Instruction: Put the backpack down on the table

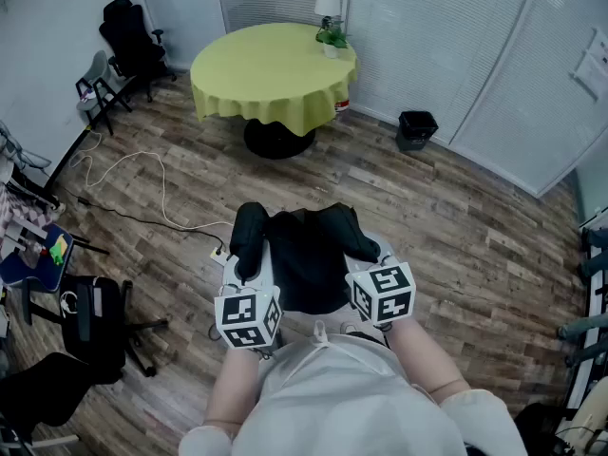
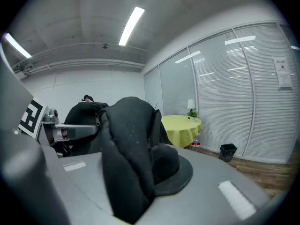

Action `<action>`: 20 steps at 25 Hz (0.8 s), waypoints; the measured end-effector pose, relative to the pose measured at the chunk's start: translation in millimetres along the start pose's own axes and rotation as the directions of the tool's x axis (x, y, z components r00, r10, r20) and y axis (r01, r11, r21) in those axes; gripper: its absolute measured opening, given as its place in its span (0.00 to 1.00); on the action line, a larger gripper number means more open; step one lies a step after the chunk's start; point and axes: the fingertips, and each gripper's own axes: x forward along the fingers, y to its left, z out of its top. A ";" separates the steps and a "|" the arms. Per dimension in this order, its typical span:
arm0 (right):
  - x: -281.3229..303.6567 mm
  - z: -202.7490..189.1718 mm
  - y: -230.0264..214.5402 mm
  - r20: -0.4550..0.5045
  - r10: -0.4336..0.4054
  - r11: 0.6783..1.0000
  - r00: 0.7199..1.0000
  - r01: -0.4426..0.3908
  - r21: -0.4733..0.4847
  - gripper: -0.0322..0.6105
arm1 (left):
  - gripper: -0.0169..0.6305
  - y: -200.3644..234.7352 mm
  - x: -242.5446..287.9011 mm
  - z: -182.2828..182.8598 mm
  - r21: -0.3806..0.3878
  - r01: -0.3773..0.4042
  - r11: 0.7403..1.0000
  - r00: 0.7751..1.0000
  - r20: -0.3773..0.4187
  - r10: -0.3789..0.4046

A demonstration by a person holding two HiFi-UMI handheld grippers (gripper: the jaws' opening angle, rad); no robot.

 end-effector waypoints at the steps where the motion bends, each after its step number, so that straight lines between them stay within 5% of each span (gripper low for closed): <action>1: 1.1 -0.3 2.5 -0.003 0.000 1.000 1.000 0.000 0.001 0.10 | 0.06 2.3 -0.4 -0.6 -0.001 0.001 1.000 1.000 -0.004 -0.001; 20: 48.1 -1.3 -3.1 -0.058 0.021 0.999 0.998 -0.019 0.033 0.10 | 0.07 22.9 40.8 -5.1 -0.026 0.023 0.999 0.998 -0.058 -0.024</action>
